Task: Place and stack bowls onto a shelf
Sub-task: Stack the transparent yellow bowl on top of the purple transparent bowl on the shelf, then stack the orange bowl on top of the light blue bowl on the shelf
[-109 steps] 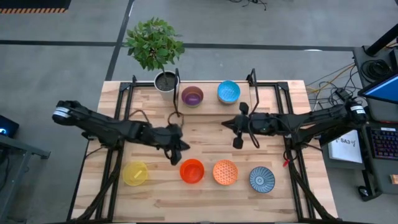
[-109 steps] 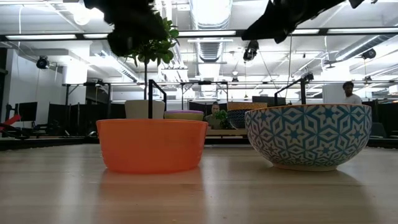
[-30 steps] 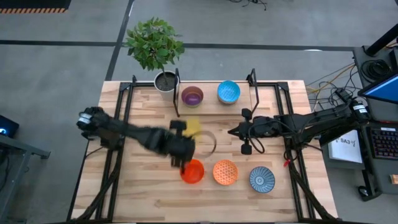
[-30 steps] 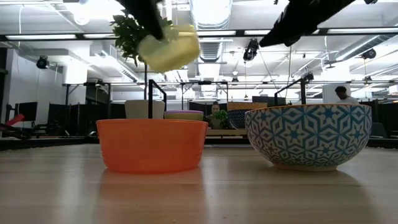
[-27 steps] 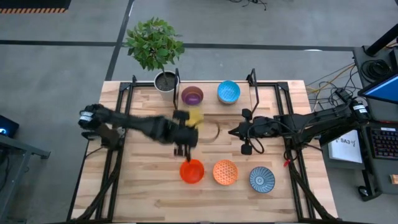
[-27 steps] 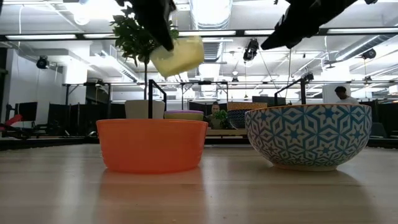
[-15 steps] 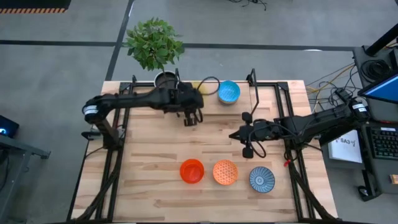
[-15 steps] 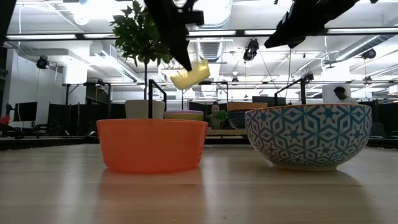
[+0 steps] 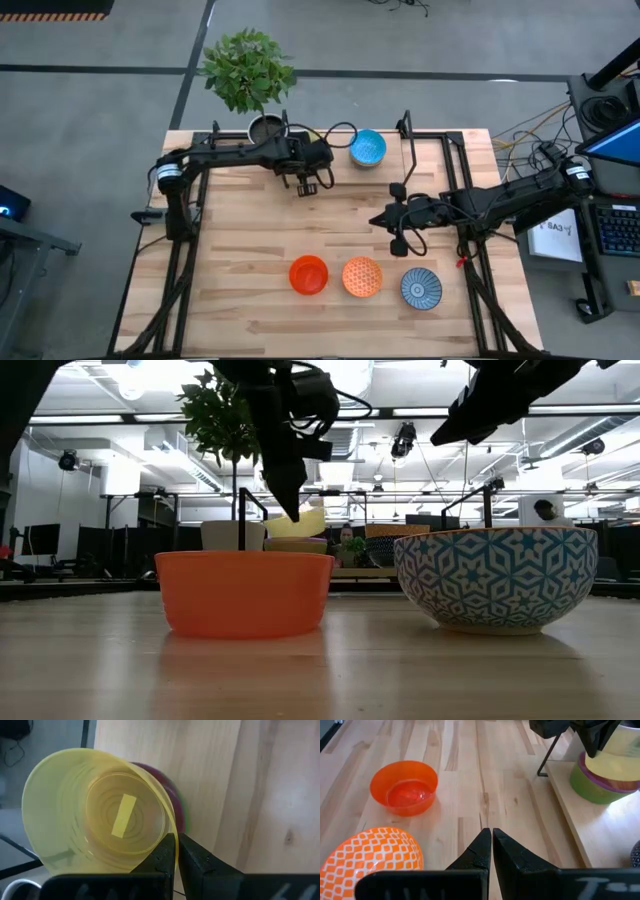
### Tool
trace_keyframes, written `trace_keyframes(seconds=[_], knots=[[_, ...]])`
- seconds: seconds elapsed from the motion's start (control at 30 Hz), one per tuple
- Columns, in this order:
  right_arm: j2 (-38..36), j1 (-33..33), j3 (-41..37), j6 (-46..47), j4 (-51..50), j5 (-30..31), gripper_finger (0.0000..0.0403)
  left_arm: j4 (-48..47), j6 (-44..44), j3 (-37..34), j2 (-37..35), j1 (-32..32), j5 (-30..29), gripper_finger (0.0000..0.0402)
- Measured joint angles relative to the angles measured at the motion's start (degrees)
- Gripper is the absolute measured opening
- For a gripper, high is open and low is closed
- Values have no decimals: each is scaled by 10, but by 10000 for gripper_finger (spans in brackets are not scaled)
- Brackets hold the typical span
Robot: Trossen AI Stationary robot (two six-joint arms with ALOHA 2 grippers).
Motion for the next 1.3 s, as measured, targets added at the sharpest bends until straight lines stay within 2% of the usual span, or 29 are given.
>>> trace_keyframes(seconds=[0.43, 0.8, 0.97, 1.13, 1.3], knots=[[0, 0, 0, -6, 5, 0, 9, 5, -2, 0, 4, 3, -2, 5], [0, 0, 0, -5, 5, 0, 9, 12, -2, 0, 2, 4, -3, 72], [0, 0, 0, -5, 5, 1, 9, 12, -9, 0, -8, -1, -3, 87], [0, 0, -7, -6, 22, 1, 9, 16, -54, 0, -46, -34, 21, 88], [2, 0, -13, 4, 40, 1, 9, 75, -94, -33, -99, -109, 30, 88]])
